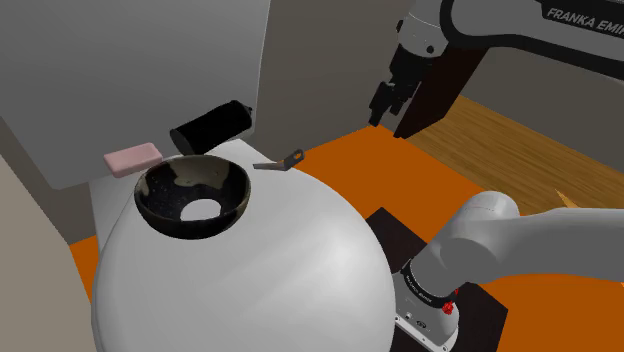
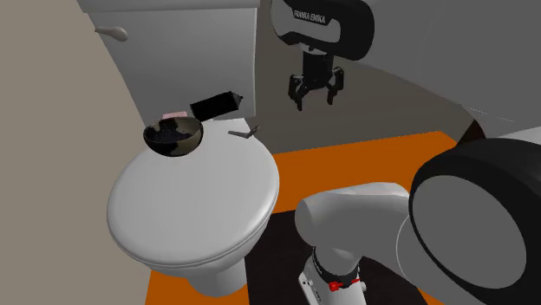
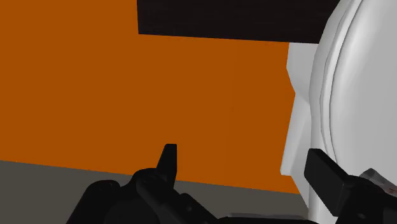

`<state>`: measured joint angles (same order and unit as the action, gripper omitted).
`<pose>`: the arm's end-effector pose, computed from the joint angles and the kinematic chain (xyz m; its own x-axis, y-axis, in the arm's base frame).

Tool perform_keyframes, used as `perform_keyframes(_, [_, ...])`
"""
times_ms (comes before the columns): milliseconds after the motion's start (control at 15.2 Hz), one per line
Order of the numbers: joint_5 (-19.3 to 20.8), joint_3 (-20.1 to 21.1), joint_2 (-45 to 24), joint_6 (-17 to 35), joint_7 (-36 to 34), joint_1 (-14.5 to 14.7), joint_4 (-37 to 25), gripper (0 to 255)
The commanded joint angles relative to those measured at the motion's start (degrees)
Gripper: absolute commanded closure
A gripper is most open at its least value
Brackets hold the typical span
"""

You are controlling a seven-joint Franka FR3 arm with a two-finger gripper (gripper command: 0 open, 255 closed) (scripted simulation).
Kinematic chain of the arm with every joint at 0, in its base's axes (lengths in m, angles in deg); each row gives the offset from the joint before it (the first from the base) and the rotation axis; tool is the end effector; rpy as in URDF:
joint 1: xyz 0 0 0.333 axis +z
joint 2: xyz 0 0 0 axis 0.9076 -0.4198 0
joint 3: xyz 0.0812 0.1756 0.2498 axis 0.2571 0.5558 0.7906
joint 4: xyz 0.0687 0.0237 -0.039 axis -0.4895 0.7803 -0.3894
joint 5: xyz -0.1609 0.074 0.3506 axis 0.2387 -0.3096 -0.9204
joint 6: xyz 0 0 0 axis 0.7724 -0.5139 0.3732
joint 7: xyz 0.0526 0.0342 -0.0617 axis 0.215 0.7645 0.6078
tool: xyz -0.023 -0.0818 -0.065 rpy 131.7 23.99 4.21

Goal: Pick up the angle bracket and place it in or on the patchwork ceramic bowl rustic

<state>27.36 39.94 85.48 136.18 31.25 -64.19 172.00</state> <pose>0.3011 -0.0003 0.5790 0.9981 0.0308 0.0532 0.0258 -0.9954 0.0919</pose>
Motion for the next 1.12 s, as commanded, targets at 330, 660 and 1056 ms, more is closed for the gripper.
perform_keyframes(330, [-1.35,-1.50,-10.09,5.82,10.22,5.55,-2.94,0])
perform_keyframes(660, [-3.48,-2.11,-19.47,9.93,20.63,10.91,-6.64,0])
perform_keyframes(1056, [-6.56,-1.53,-29.31,12.87,33.10,16.78,-11.36,0])
